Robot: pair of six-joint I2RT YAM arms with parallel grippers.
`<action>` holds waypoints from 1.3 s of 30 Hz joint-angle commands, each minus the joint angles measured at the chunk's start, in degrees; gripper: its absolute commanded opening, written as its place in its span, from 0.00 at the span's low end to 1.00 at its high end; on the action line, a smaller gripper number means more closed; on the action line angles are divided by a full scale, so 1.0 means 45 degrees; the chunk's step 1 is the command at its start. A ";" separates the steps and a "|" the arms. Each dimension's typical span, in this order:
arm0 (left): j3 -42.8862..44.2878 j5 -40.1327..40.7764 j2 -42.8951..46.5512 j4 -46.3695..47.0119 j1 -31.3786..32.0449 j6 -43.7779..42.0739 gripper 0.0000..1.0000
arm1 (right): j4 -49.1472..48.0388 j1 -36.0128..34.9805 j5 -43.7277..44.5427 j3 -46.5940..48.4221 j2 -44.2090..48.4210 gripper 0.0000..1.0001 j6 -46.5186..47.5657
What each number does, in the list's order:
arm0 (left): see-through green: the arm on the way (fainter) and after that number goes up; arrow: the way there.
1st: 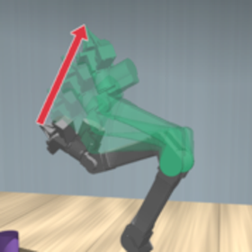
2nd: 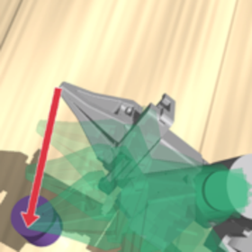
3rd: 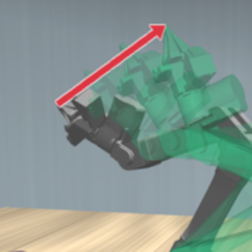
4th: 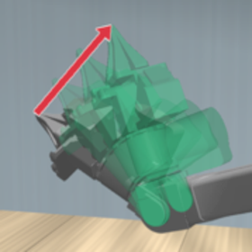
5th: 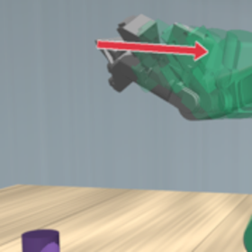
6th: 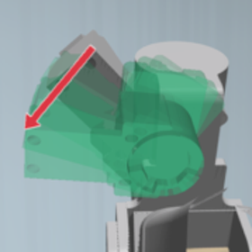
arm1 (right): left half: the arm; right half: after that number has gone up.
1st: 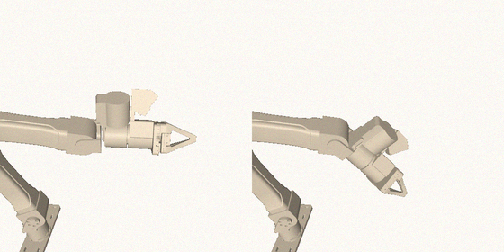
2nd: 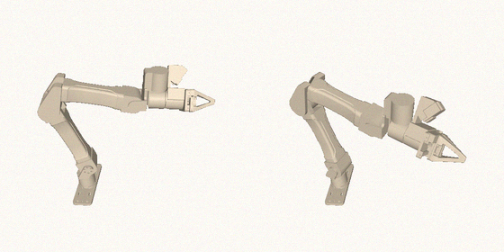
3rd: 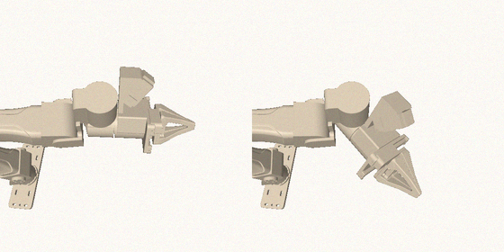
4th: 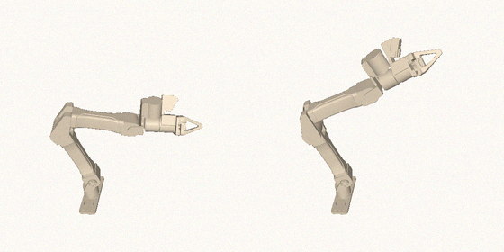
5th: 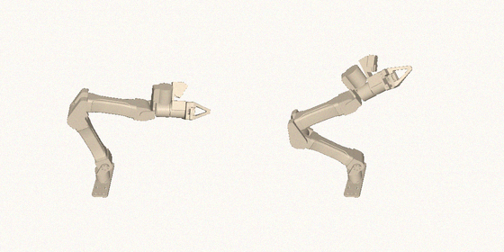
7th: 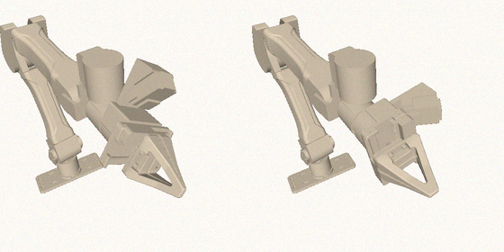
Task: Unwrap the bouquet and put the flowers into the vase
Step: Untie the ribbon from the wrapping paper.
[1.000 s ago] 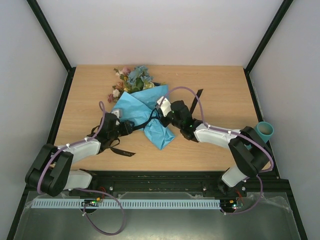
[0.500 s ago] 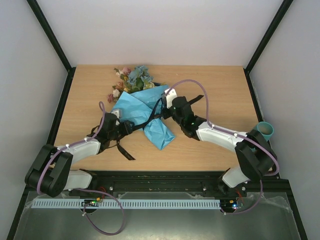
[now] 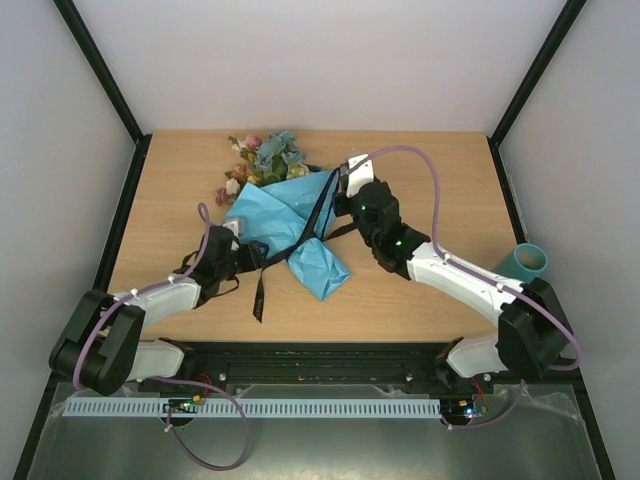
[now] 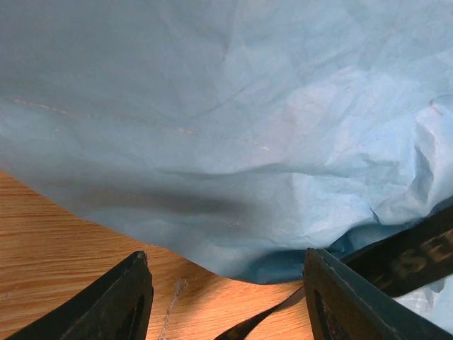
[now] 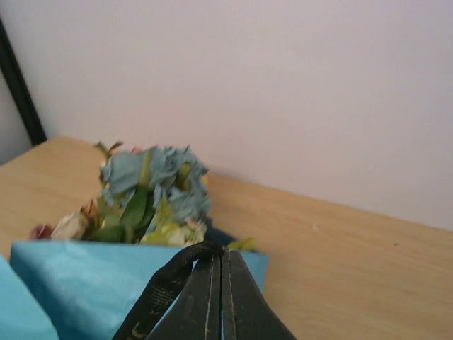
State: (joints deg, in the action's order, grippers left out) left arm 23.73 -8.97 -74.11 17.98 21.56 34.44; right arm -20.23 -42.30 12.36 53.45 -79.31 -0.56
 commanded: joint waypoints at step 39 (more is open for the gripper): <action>0.0191 -0.0321 -0.0327 0.0155 -0.0065 0.0064 0.60 | -0.2265 0.7452 0.4050 0.9590 -0.0946 0.01 0.6836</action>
State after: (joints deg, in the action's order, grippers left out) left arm 23.83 -10.28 -75.96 18.15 21.56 34.92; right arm -29.78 -11.97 30.59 87.42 -81.95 27.49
